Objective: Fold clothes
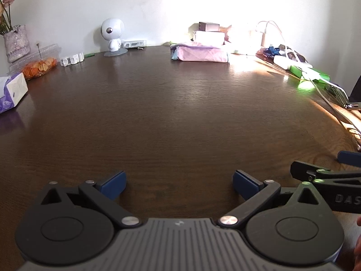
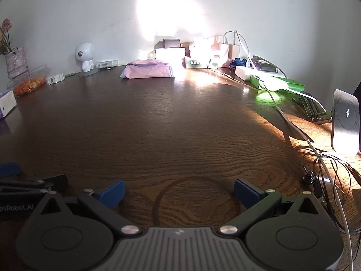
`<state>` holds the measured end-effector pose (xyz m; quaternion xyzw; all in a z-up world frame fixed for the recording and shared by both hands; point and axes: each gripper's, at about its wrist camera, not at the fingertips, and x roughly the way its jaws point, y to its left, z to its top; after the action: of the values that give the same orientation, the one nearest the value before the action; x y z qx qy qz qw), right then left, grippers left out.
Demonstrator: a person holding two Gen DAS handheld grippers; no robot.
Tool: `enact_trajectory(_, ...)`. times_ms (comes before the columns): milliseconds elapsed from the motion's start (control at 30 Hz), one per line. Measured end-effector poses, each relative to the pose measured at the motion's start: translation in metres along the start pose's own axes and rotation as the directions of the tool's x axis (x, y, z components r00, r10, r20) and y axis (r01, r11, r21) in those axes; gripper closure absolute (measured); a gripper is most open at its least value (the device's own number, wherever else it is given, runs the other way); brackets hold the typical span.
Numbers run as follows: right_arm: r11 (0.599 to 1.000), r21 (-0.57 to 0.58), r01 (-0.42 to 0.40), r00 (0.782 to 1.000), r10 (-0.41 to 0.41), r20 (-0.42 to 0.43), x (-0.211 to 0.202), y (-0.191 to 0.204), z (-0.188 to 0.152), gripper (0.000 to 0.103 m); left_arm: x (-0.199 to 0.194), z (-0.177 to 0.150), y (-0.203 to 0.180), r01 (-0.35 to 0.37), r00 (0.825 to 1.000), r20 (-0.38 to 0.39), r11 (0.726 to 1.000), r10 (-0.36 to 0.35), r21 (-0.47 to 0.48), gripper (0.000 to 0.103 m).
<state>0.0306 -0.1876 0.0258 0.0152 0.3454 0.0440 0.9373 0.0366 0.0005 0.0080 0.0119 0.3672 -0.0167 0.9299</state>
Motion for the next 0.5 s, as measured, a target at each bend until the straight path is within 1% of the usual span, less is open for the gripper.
enact_trajectory(33,0.999,0.032,-0.038,0.999,0.039,-0.012,0.002,-0.003,0.007,0.0,0.004,0.01,0.001,-0.005,1.0,0.008,1.0,0.005,0.002,0.0)
enact_trajectory(100,0.986,0.112,-0.124,0.992,0.125,-0.001,0.009,-0.014,0.027,0.0,0.016,0.038,0.003,-0.012,0.998,0.061,1.0,0.011,0.011,0.0)
enact_trajectory(133,0.98,0.117,-0.161,0.987,0.16,0.013,0.015,-0.019,0.041,0.0,0.023,0.054,0.004,-0.015,0.996,0.085,1.0,0.014,0.012,0.0)
enact_trajectory(200,0.978,0.047,-0.204,0.978,0.201,0.049,0.033,-0.023,0.075,0.0,0.047,0.091,0.013,0.035,0.994,0.108,0.999,-0.035,0.001,0.0)
enact_trajectory(233,0.98,0.011,-0.2,0.978,0.199,0.066,0.044,-0.023,0.093,0.0,0.06,0.11,0.018,0.076,0.989,0.128,0.997,-0.074,-0.01,0.0)
enact_trajectory(300,0.983,-0.046,-0.175,0.98,0.179,0.089,0.074,-0.02,0.131,0.001,0.094,0.149,0.028,0.106,0.987,0.128,0.993,-0.097,-0.06,0.003)
enact_trajectory(333,0.983,-0.07,-0.171,0.98,0.177,0.089,0.092,-0.02,0.148,0.001,0.111,0.167,0.03,0.092,0.992,0.099,0.993,-0.084,-0.078,0.009)
enact_trajectory(367,0.983,-0.086,-0.164,0.981,0.171,0.086,0.112,-0.023,0.165,0.006,0.129,0.184,0.03,0.086,0.993,0.08,0.994,-0.081,-0.061,0.015)
enact_trajectory(400,0.981,-0.118,-0.152,0.984,0.162,0.079,0.131,-0.023,0.178,0.009,0.145,0.2,0.029,0.102,0.992,0.078,0.994,-0.099,-0.032,0.021)
enact_trajectory(433,0.978,-0.154,-0.139,0.986,0.152,0.071,0.15,-0.022,0.191,0.01,0.161,0.212,0.027,0.12,0.991,0.066,0.993,-0.119,-0.006,0.022)
enact_trajectory(467,0.974,-0.181,-0.133,0.987,0.147,0.066,0.169,-0.021,0.202,0.013,0.178,0.224,0.025,0.134,0.99,0.039,0.991,-0.134,0.005,0.024)
enact_trajectory(500,0.975,-0.167,-0.145,0.987,0.156,0.05,0.187,-0.023,0.213,0.018,0.193,0.231,0.025,0.14,0.99,0.02,0.99,-0.14,-0.007,0.026)
